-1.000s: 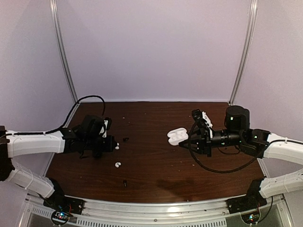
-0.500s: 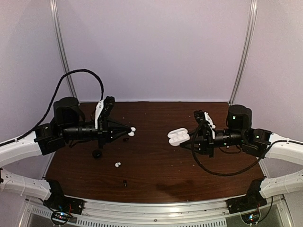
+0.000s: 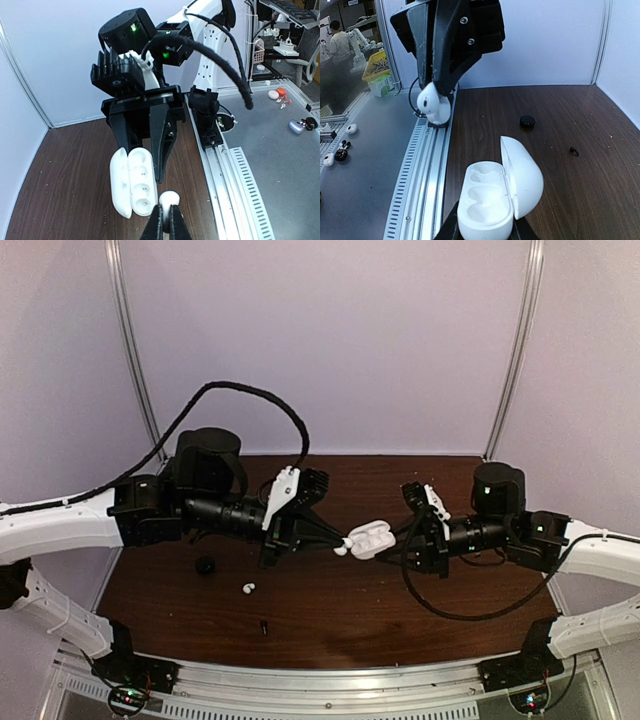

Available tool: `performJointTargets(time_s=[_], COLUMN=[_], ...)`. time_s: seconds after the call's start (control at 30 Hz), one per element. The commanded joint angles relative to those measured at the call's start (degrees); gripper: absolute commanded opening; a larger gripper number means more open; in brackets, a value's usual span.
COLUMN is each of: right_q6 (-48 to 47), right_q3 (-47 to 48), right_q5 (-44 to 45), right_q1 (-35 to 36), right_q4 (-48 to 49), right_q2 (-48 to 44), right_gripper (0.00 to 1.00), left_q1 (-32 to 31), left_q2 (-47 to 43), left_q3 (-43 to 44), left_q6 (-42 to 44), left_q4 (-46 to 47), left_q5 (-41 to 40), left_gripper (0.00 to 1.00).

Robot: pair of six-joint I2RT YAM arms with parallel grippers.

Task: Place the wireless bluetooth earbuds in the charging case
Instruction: Insert the right earbud into the right side groove of the charging case.

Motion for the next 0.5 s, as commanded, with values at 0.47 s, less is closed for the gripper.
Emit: performJointTargets(time_s=[0.47], right_q6=[-4.38], right_q3=[5.59], right_q5=[0.76], right_q1=[3.16], right_q4=[-6.23], right_q2=[1.12], right_gripper=[0.0], left_q1=[-2.64], left_q2=[6.17], left_q3=[6.77], left_q6=[5.82], left_q4=[-6.66], left_q5=[-9.82], left_gripper=[0.0])
